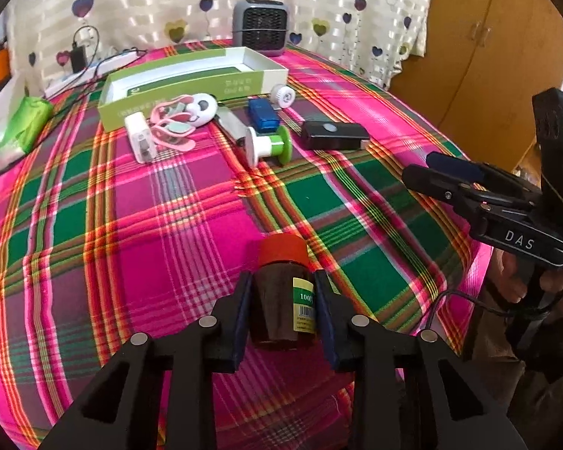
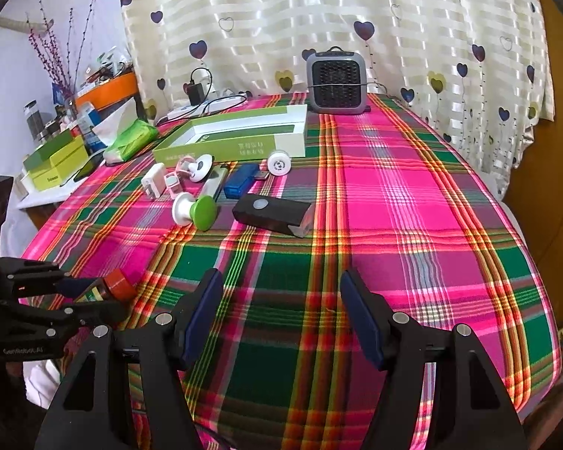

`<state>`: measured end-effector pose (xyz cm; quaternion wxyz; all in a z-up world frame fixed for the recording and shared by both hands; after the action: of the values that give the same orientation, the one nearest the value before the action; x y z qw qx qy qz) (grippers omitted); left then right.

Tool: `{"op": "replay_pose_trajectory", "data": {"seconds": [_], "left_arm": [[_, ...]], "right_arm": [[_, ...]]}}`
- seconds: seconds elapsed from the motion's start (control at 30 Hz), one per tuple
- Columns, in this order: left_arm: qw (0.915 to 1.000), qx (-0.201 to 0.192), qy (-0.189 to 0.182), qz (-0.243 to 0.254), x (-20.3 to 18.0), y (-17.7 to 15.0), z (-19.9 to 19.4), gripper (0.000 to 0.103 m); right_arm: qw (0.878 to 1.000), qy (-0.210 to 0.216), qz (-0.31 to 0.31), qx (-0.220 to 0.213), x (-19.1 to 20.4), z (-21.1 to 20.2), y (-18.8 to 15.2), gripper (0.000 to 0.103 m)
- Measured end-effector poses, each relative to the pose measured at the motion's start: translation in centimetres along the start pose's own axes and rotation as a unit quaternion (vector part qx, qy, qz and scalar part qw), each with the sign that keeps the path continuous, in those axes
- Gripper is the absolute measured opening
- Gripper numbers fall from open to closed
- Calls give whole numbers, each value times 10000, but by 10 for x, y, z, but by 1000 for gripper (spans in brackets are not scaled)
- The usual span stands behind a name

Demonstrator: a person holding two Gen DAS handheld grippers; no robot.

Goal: Organize rigid objects
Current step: 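Hold the bottle in the left tool while the right tool grasps the black device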

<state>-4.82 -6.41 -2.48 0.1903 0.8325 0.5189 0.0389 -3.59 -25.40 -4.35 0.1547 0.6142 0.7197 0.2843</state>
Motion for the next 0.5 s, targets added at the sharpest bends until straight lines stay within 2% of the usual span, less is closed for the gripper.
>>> {"op": "replay_pose_trajectory", "data": {"seconds": [0.17, 0.37, 0.5], "left_arm": [[9995, -49, 104, -282, 17, 6, 0, 30], [9985, -88, 183, -499, 34, 15, 1, 30], [9979, -103, 220, -600, 43, 23, 3, 30]], "right_arm": [[9998, 188, -85, -17, -1, 4, 12, 65], [9982, 339, -475, 166, 3, 19, 33, 65], [9969, 206, -690, 308, 3, 30, 43, 65]]}}
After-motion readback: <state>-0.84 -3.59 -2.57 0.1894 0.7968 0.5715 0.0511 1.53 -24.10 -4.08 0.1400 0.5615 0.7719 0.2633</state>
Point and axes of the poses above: each gripper's, at about its wrist camera, not at the fingertips, and z roughly the way its jaws point, x to its left, y to its top, the point moved 4 cm from there along z, roughly the way its jaws point, and after that the axes turned 15 degrees about x, right-handed, at the moved point
